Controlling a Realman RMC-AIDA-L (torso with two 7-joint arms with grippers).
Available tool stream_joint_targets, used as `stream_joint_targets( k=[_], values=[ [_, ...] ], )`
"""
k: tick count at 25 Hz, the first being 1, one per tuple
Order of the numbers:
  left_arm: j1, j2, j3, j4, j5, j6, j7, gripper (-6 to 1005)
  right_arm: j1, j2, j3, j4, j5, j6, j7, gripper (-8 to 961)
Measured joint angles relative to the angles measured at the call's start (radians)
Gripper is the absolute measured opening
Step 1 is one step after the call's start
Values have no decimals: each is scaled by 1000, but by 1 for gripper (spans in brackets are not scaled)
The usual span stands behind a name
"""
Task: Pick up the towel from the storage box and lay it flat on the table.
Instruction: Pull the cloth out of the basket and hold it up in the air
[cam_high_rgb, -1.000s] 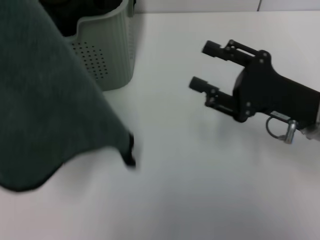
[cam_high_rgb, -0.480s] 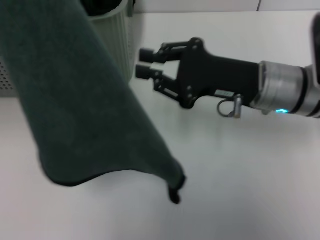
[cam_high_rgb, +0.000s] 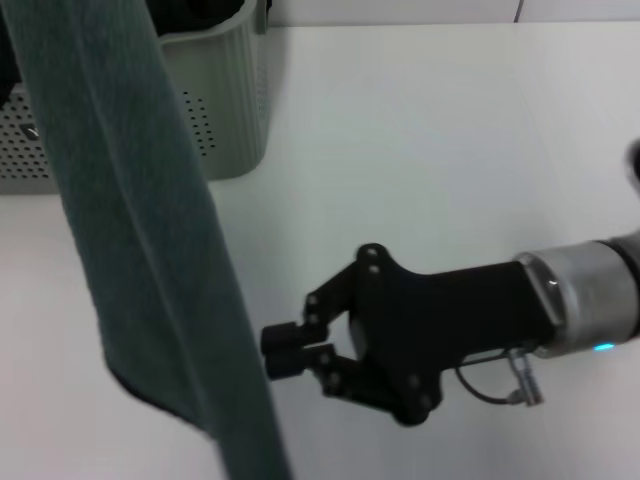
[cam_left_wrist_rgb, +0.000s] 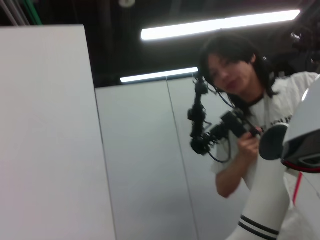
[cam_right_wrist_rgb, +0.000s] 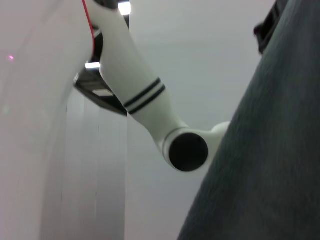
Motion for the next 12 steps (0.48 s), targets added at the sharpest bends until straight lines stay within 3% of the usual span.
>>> stream_joint_targets(
  k=[2, 3, 5, 12],
  values=[
    [-3, 6, 9, 7, 2, 0, -7, 86, -38, -3, 37, 2, -2, 10, 14, 63],
    [-8, 30, 55, 20, 1, 0, -16, 86, -53, -4, 63, 2, -2, 9, 27, 65],
    [-17, 44, 88, 27, 1, 1, -23, 87, -88, -9, 142, 2, -15, 5, 76, 71],
    [-72, 92, 227, 89, 20, 2, -64, 91, -62, -51, 360, 13, -205, -18, 228, 104]
  ],
)
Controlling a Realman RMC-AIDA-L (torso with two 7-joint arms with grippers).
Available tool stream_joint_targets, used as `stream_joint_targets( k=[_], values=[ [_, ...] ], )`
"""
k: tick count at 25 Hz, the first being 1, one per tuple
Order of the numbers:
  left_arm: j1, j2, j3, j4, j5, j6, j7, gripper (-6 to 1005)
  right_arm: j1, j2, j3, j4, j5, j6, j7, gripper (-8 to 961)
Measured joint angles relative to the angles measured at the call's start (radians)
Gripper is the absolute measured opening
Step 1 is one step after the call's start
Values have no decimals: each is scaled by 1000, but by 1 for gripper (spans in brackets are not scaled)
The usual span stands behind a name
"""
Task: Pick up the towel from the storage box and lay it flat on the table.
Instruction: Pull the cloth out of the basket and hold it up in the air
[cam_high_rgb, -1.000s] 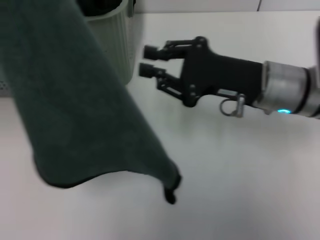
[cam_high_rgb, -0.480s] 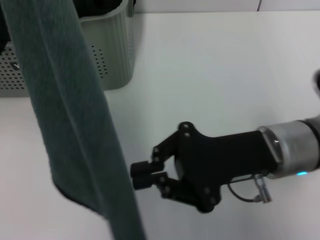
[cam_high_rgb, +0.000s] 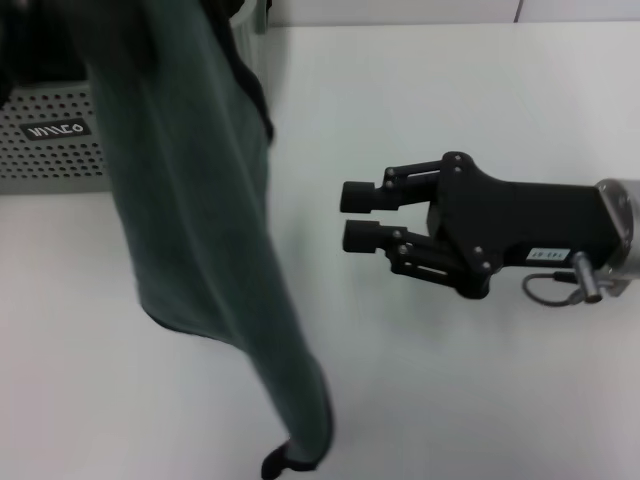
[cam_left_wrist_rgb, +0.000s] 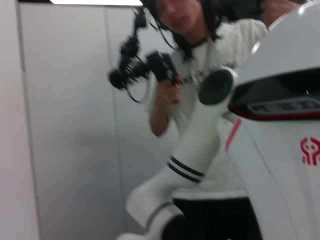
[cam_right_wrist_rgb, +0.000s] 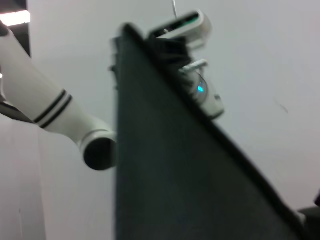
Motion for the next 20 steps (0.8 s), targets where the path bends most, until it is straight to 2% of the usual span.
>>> stream_joint_targets(
  k=[2, 5, 8, 10, 12, 13, 16, 20],
  values=[
    [-25, 11, 32, 6, 10, 1, -1, 92, 11, -12, 41, 0, -51, 2, 36, 114],
    [-50, 23, 60, 6, 22, 2, -1, 93, 10, -30, 87, -1, -94, 11, 58, 204],
    [-66, 33, 81, 7, 32, 3, 2, 95, 4, -59, 106, -9, -113, 25, 56, 295],
    [-80, 34, 89, 8, 39, 4, 5, 96, 7, -84, 109, -11, -122, 43, 55, 387],
    [-93, 35, 92, 9, 44, 4, 6, 97, 18, -100, 110, -12, -140, 49, 59, 480],
    [-101, 37, 92, 9, 47, 4, 7, 97, 25, -105, 111, -12, -150, 49, 61, 526],
    [-126, 42, 92, 9, 53, 4, 4, 99, 60, -117, 112, -15, -200, 50, 83, 757],
    [-156, 48, 93, 8, 56, 4, -6, 101, 87, -119, 114, -21, -247, 50, 90, 759]
  ],
)
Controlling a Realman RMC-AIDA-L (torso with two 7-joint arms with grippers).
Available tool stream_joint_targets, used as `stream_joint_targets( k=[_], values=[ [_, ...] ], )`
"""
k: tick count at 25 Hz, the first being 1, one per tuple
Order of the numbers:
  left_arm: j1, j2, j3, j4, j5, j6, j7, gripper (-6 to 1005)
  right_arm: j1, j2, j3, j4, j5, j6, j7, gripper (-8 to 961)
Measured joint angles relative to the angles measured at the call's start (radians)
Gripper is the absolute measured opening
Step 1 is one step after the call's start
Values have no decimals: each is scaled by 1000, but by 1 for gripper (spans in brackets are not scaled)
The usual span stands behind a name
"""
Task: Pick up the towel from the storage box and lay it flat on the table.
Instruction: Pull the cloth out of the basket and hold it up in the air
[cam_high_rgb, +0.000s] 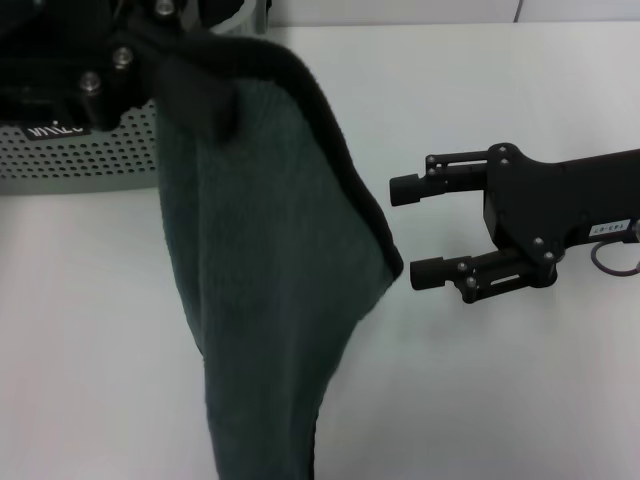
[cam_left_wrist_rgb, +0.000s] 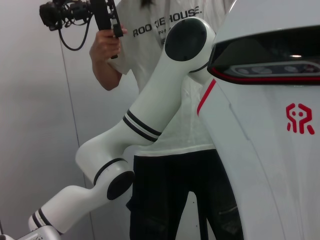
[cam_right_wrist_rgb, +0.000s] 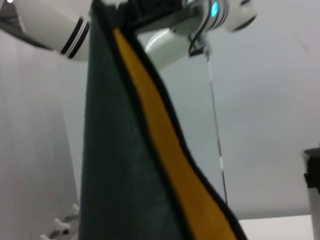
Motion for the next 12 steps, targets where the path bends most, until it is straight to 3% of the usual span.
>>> stream_joint_targets(
  k=[12],
  values=[
    [-45, 1, -9, -2, 0, -1, -32, 107, 8, 6, 2, 7, -22, -7, 1, 756]
  ],
)
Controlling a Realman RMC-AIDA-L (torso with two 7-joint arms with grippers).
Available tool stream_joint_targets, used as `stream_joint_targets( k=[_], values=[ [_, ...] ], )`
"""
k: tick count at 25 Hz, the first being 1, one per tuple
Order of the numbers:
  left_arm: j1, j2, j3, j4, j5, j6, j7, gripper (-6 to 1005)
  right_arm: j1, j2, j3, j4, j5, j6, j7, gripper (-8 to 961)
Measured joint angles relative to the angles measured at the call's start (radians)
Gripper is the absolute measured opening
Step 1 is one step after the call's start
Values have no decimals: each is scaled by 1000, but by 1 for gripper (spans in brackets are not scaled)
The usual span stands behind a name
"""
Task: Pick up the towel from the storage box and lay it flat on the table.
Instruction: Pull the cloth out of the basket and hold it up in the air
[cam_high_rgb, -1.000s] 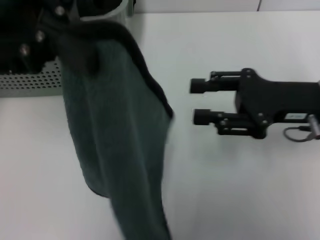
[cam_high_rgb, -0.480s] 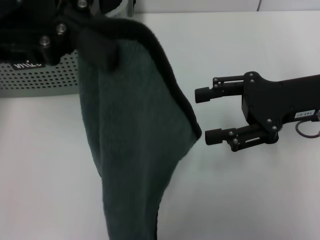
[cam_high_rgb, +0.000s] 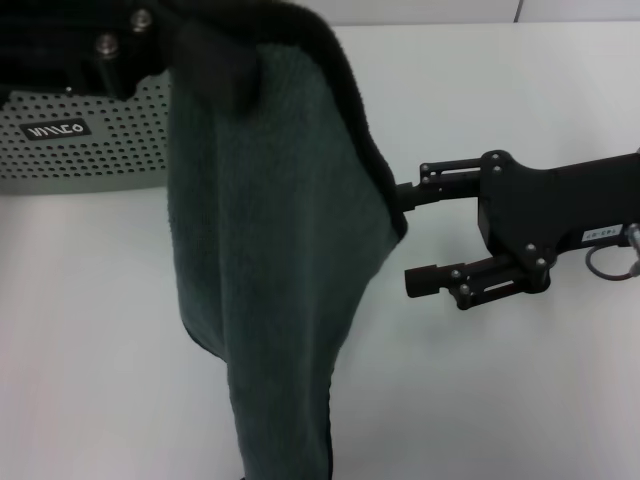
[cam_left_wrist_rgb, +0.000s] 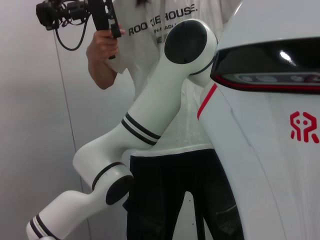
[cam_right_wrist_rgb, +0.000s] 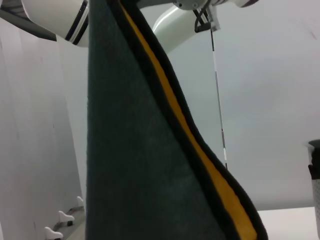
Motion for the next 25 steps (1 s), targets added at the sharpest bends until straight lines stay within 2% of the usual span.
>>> stream_joint_targets(
  k=[14, 19, 25],
  values=[
    [-19, -5, -4, 2, 2, -2, -1, 114, 42, 38, 4, 26, -73, -20, 32, 751],
    [-9, -11, -16, -6, 5, -2, 5, 117, 21, 38, 19, 18, -73, -6, 38, 692],
    [-9, -12, -16, -8, 6, -2, 9, 120, 10, 45, 32, 27, -71, -8, 47, 570]
  ],
)
